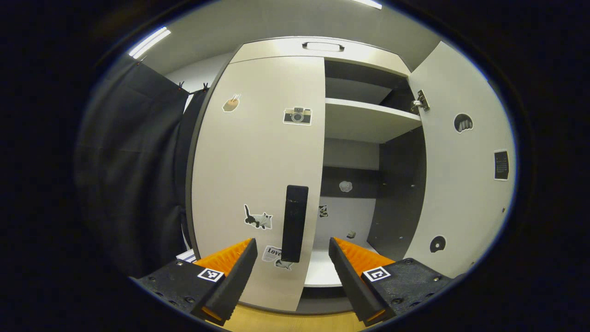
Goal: Open the right door of the double-door shoe cabinet with the right hand, and open the left door with the left hand.
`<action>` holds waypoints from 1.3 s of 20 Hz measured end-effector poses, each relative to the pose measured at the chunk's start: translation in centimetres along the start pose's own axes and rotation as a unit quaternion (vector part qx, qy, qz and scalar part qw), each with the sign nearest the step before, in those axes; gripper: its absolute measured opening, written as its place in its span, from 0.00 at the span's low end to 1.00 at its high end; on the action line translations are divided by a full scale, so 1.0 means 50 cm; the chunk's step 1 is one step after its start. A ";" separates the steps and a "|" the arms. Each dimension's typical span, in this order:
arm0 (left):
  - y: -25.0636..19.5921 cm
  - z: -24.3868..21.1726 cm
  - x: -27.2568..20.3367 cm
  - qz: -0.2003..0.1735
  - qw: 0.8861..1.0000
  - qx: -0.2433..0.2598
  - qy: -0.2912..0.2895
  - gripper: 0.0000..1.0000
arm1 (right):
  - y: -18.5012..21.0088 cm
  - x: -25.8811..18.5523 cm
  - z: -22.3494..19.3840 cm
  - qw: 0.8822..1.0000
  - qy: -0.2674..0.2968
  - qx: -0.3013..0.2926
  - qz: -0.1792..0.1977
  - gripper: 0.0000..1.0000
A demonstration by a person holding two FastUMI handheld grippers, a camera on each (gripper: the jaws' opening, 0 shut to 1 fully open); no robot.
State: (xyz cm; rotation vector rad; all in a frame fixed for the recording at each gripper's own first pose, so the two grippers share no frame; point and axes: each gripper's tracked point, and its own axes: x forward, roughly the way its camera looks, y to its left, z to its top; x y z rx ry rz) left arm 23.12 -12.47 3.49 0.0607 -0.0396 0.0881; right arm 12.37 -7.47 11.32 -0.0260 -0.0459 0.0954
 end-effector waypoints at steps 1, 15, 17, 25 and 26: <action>0.004 -0.007 0.023 0.000 1.000 0.007 0.004 0.95 | -0.002 -0.001 -0.004 1.000 0.003 0.002 -0.002 0.94; -0.012 -0.041 0.134 -0.034 0.999 0.018 0.021 0.34 | -0.003 0.001 -0.031 0.999 0.021 0.000 -0.040 0.99; -0.012 -0.042 0.132 -0.033 0.999 0.020 0.022 0.29 | -0.004 -0.006 -0.032 0.999 0.021 -0.007 -0.048 0.99; -0.001 -0.047 0.112 -0.069 0.997 0.016 0.037 0.14 | -0.014 -0.055 -0.029 0.997 0.013 -0.009 -0.071 0.94; 0.002 -0.047 0.108 -0.070 0.997 0.016 0.037 0.14 | -0.016 -0.060 -0.027 0.997 0.011 -0.010 -0.072 0.94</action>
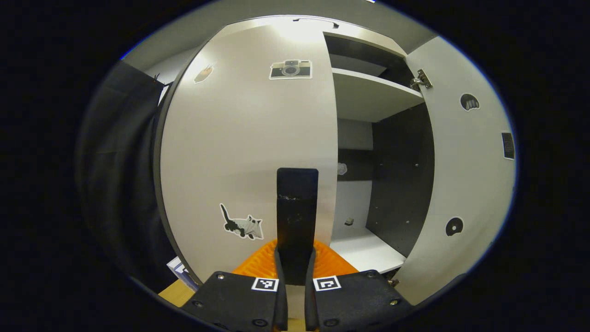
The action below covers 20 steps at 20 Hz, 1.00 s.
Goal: Open the right door of the double-door shoe cabinet with the right hand, and open the left door with the left hand.
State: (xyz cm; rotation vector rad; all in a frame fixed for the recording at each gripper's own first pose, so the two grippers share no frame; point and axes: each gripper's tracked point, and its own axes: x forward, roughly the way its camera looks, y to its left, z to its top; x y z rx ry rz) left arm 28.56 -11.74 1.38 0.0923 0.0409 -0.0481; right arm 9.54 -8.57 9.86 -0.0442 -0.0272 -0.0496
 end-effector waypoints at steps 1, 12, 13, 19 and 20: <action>0.004 0.000 -0.004 0.000 1.000 0.001 -0.002 0.14 | -0.001 -0.009 0.002 1.000 -0.003 -0.002 -0.001 0.94; 0.030 0.001 -0.028 0.023 1.000 0.001 0.001 0.10 | -0.038 -0.048 0.008 1.000 -0.007 -0.002 -0.008 0.99; 0.032 0.002 -0.030 0.026 1.000 -0.002 0.000 0.10 | -0.041 -0.050 0.007 1.000 -0.006 -0.001 -0.009 0.99; 0.050 0.003 -0.039 0.046 0.999 -0.001 -0.002 0.07 | -0.046 -0.040 0.011 1.000 -0.007 0.004 -0.005 0.94; 0.053 0.004 -0.040 0.049 0.999 -0.003 -0.004 0.07 | -0.042 -0.038 0.014 1.000 -0.007 0.004 -0.003 0.99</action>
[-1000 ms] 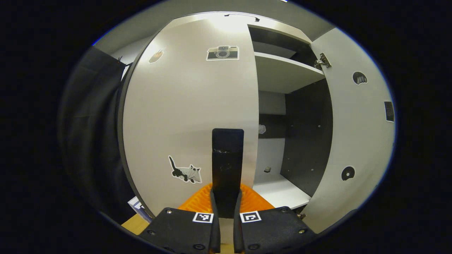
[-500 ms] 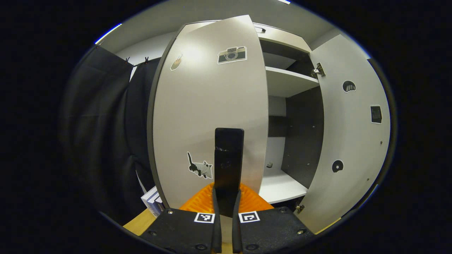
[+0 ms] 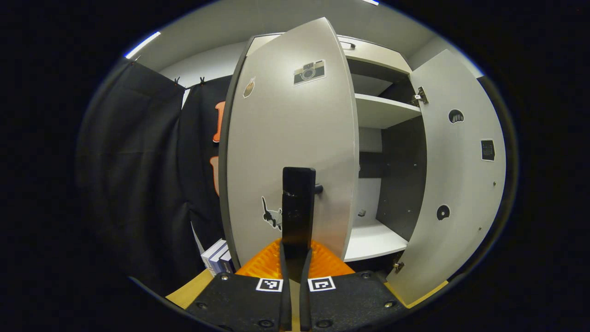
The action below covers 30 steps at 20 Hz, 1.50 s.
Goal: Open the right door of the double-door shoe cabinet with the right hand, and open the left door with the left hand.
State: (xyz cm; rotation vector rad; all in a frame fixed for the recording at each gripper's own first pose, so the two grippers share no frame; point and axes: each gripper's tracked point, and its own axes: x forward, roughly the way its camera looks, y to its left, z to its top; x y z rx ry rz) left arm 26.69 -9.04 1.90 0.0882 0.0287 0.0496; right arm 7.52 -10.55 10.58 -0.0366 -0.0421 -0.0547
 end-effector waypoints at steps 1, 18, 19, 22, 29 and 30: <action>0.002 0.000 0.000 0.004 1.000 -0.002 -0.001 0.06 | 0.004 -0.001 0.001 1.000 -0.001 0.000 0.004 0.99; 0.068 0.009 -0.004 0.058 0.998 0.002 -0.012 0.00 | 0.114 0.073 -0.004 0.999 0.009 0.000 0.049 0.94; 0.069 0.010 -0.005 0.054 0.998 0.003 -0.012 0.00 | 0.122 0.076 -0.003 0.999 0.009 0.000 0.050 0.99; 0.074 0.010 -0.007 0.049 0.999 0.006 -0.015 0.00 | 0.144 0.090 -0.004 0.998 0.009 -0.001 0.054 0.99; 0.110 0.007 -0.007 0.071 0.997 0.004 -0.012 0.00 | 0.208 0.111 -0.009 0.998 0.014 -0.001 0.069 0.94; 0.110 0.007 -0.010 0.072 0.997 0.000 -0.012 0.00 | 0.221 0.114 -0.011 0.997 0.017 -0.001 0.072 0.94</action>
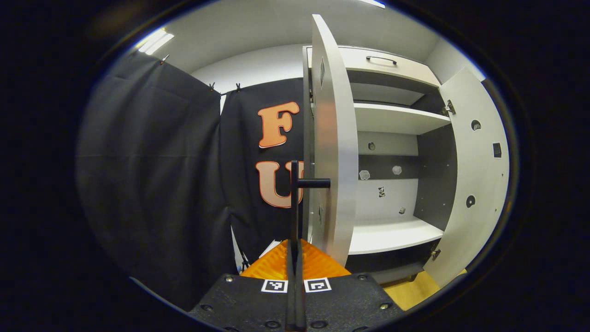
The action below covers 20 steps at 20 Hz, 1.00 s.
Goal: Open the right door of the double-door shoe cabinet with the right hand, and open the left door with the left hand.
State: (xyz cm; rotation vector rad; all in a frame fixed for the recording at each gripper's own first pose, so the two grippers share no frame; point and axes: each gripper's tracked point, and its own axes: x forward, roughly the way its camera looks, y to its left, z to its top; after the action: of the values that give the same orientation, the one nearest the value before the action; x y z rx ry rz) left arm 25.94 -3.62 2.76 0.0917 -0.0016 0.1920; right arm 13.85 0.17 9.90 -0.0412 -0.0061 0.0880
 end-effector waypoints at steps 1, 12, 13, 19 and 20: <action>-0.003 -0.001 -0.001 -0.005 1.000 -0.004 0.001 0.00 | 0.010 0.003 -0.001 1.000 0.002 0.000 0.002 0.94; 0.014 0.006 -0.028 -0.003 1.000 -0.004 0.001 0.00 | 0.025 -0.003 0.007 1.000 0.003 -0.001 0.000 0.99; 0.013 0.007 -0.031 -0.001 1.000 -0.007 -0.001 0.00 | 0.024 -0.007 0.006 1.000 0.003 -0.002 0.000 0.99; -0.032 0.033 -0.055 -0.011 0.999 -0.040 -0.013 0.02 | -0.006 -0.046 0.015 1.000 -0.002 -0.002 0.004 0.99; -0.047 0.040 -0.058 -0.021 0.999 -0.043 -0.019 0.00 | -0.015 -0.054 0.015 1.000 -0.003 -0.004 0.002 0.99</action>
State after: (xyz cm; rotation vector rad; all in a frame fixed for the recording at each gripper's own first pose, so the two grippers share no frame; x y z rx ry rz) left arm 23.57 -6.66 4.50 0.0096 -0.0454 0.1489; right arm 11.21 -0.80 10.67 -0.0481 -0.0132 0.0919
